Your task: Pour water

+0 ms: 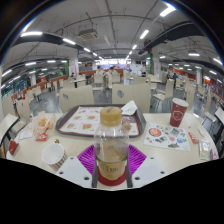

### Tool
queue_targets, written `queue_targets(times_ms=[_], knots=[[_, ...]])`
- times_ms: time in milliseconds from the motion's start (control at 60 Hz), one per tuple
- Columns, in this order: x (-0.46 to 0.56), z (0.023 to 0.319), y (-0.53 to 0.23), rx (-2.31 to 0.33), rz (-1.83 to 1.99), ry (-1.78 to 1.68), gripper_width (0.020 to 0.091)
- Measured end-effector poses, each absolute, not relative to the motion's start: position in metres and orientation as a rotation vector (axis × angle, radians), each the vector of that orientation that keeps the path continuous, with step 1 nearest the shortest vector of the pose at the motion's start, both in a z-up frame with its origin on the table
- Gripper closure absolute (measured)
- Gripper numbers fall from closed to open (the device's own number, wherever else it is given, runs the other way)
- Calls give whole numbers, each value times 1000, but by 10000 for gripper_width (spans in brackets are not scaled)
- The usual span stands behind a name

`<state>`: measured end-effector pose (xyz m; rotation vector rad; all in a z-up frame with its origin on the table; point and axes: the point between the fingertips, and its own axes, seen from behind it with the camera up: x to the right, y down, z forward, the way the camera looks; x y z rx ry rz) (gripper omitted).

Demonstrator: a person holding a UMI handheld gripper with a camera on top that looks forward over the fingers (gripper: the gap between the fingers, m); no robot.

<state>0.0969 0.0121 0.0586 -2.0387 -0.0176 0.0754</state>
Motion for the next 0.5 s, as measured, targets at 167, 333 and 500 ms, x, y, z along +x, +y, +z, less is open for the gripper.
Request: queue_targets(times_ms=[167, 333, 500], knots=[[94, 59, 14, -1994, 43, -53, 691], [100, 57, 6, -2055, 36, -28, 371], [101, 79, -30, -2120, 53, -7, 251]])
